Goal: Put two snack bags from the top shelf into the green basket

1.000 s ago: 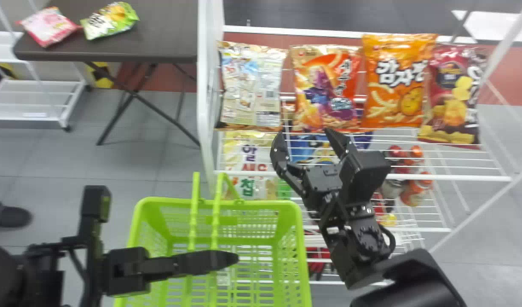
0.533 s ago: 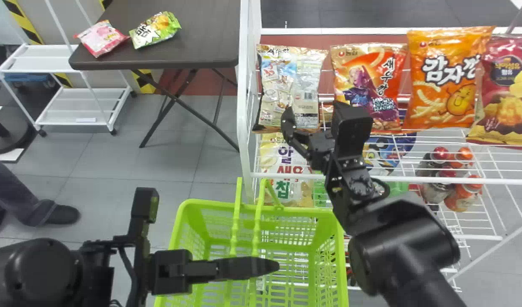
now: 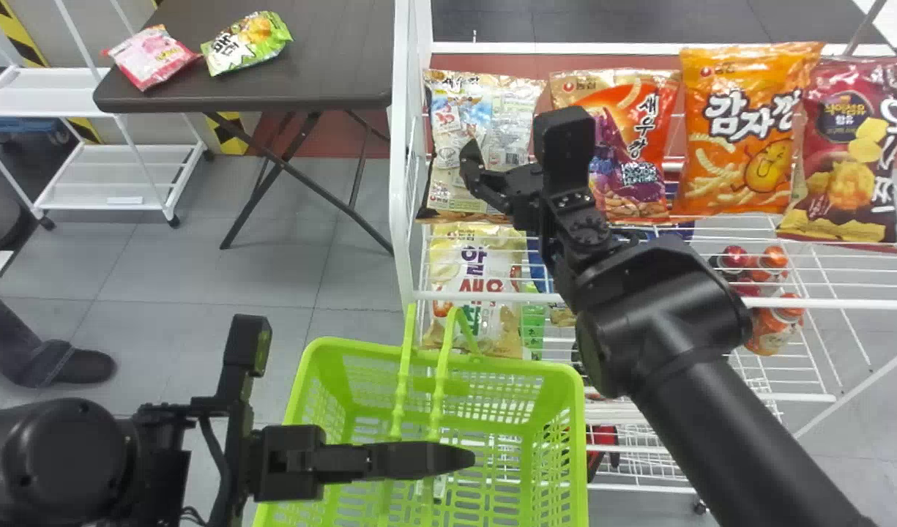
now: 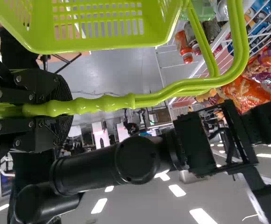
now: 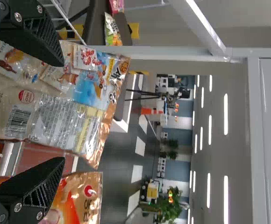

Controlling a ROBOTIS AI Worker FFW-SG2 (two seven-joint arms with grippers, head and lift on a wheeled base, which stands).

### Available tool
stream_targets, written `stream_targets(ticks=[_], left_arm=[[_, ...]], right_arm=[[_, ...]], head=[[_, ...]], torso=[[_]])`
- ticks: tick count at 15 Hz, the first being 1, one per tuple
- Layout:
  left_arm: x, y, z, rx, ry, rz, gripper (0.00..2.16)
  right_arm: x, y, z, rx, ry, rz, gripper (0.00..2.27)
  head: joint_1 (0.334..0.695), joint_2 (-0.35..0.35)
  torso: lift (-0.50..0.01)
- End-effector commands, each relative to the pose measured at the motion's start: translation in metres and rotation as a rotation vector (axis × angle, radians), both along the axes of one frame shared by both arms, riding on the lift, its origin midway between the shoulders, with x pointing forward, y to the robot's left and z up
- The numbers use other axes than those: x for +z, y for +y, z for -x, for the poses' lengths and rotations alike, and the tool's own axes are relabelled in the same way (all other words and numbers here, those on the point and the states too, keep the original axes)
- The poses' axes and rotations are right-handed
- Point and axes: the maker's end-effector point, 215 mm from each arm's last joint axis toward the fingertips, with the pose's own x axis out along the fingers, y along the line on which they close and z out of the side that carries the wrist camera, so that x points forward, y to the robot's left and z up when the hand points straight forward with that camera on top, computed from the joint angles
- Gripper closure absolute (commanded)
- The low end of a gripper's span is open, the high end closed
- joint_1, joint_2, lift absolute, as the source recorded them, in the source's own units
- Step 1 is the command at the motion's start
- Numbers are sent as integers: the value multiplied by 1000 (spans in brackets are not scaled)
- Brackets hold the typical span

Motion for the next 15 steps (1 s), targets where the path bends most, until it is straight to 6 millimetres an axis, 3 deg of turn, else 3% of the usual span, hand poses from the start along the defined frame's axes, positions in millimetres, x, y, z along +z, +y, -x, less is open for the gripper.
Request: stream_targets(ticks=[1,3,7,8,9,11,15], left_arm=[[0,1,0,1,2,1,2145],[-1,1,1,3,6,3,2148],[-3,2,1,4,18,8,2145],[-3,2,0,6,17,9,2145],[-3,3,0,7,18,11,2145],[-5,4,-1,12,25,11,2145],[-4,4,-5,13,23,13,2145]], right_arm=[[-16,-1,-10,13,39,47,90],[-36,-13,-21,1,76,90,90],[-49,3,-23,105,108,147,124],[-49,7,-24,127,112,152,286],[-49,9,-24,143,115,153,606],[-51,10,-22,150,114,144,2010],[-42,15,-16,160,47,133,2229]], head=[[695,61],[695,64],[695,55],[695,60],[695,66],[695,73],[695,79]], torso=[[-1],[-1],[-1],[-1],[-1],[-1],[-1]])
